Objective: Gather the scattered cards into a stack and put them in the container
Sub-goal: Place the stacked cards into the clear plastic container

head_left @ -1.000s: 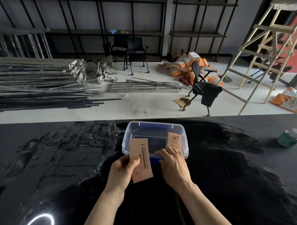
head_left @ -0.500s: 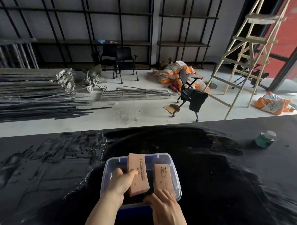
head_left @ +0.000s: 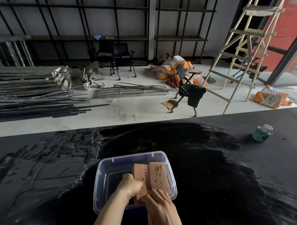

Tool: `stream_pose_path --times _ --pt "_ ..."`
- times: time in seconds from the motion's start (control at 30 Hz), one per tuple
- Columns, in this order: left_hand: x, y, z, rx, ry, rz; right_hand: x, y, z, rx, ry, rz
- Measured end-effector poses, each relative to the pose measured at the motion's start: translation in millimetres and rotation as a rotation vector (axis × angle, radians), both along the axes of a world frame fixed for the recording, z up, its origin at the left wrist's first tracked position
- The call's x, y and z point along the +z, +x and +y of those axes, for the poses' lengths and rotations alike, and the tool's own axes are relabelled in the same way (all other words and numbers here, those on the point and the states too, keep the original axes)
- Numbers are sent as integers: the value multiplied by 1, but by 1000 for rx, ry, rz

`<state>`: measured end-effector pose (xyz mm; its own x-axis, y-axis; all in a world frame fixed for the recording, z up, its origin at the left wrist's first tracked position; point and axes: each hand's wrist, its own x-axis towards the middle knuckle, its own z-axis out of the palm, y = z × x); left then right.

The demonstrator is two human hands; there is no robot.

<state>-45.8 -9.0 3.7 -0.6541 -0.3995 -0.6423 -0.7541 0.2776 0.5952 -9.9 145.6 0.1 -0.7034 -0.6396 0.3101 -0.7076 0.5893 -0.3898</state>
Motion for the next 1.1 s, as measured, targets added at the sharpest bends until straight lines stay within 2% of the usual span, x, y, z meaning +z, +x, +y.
stream_pose_path --times 0.17,0.37,0.5,0.6,0.77,1.1 --pt "-3 -3 1 -220 -356 -104 -6 -1 0 3 -18 4" --pt "-7 2 0 -260 -498 -27 6 -1 3 25 -60 -133" --pt "-3 6 -13 -210 -460 72 20 -30 5 -141 -18 -107" --pt "-5 9 -15 -183 -406 68 27 -52 1 -193 163 -127" --pt "-10 10 -12 -154 -417 78 26 -66 -9 -154 487 -177" --pt "-10 14 -12 -280 -425 138 25 -69 -10 -185 520 -167"
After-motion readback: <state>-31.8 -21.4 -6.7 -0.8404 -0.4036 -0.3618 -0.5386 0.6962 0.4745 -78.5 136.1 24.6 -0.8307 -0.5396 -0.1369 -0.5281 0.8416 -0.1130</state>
